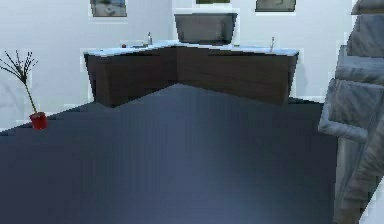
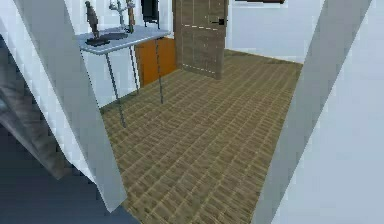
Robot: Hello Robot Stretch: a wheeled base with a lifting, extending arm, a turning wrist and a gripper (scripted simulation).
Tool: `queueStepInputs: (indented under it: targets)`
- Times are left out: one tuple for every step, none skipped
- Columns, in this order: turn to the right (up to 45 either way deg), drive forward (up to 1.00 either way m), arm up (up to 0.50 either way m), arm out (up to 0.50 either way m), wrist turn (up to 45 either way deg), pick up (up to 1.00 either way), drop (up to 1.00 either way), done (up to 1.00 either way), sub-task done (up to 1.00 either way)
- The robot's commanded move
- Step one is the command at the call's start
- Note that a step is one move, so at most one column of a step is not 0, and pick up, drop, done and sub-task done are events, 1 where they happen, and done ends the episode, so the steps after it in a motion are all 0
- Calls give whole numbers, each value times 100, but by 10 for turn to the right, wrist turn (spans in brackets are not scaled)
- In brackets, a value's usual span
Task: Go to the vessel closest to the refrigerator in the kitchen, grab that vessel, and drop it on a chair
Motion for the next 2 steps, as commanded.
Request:
queueStepInputs:
  targets:
    - [210,0,0,0,0,0,0,0,0]
    - [0,30,0,0,0,0,0,0,0]
